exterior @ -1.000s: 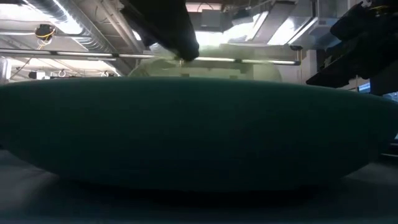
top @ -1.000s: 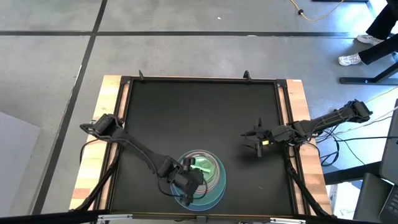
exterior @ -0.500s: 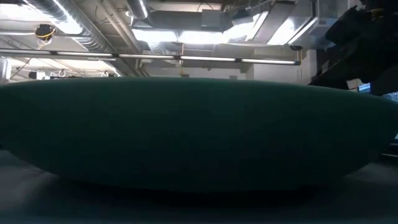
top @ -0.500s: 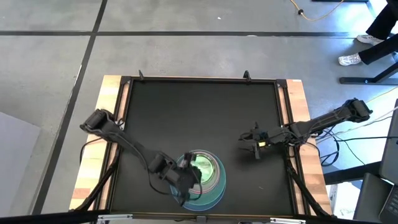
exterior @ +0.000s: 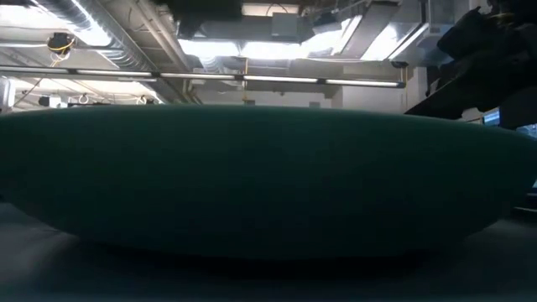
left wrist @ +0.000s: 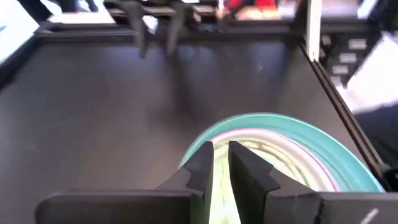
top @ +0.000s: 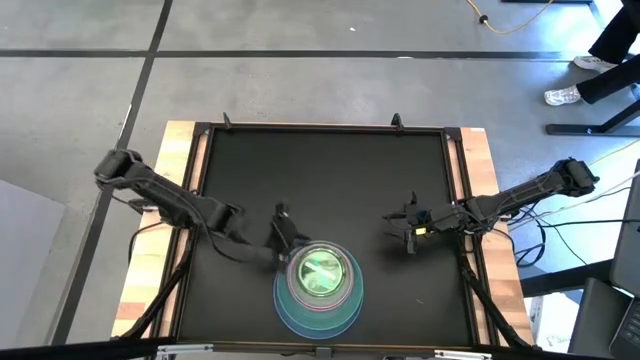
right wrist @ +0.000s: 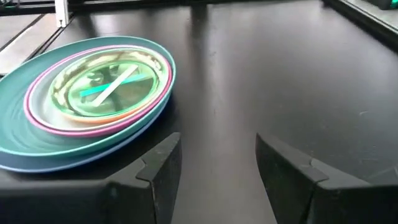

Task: Stack plastic plates
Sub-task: Return to Home Position

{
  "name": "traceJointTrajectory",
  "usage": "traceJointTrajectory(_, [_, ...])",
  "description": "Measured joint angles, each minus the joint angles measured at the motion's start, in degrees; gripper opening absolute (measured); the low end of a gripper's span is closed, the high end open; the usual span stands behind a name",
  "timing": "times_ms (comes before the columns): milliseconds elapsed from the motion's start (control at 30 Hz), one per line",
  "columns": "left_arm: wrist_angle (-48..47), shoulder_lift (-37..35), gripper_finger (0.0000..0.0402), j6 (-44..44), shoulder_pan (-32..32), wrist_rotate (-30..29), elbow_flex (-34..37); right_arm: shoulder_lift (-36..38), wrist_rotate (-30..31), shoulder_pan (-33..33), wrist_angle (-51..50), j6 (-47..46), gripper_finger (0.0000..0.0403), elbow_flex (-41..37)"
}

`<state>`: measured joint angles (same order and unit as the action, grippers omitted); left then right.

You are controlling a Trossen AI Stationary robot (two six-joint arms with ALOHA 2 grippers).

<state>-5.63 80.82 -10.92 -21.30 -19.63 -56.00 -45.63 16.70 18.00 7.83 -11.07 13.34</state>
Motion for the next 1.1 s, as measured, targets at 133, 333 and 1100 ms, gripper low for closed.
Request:
traceJointTrajectory(133, [9.3, -8.1, 0.0037, -0.8, 2.8, -3.3, 11.5, 0.0, 2.2, 0.0, 0.2, 1.0, 0.0198, 0.0])
traceJointTrajectory(333, [18.0, -17.3, 0.0021, -2.2, 6.8, -2.8, 24.8, 1.1, 3.9, 0.0, 1.6, 4.2, 0.0198, 0.0])
traceJointTrajectory(1100, [32.3, -52.0, 0.0001, -8.4, 13.2, -3.8, 55.6, 33.2, -19.4, -18.4, -17.0, 8.0, 0.0010, -0.2])
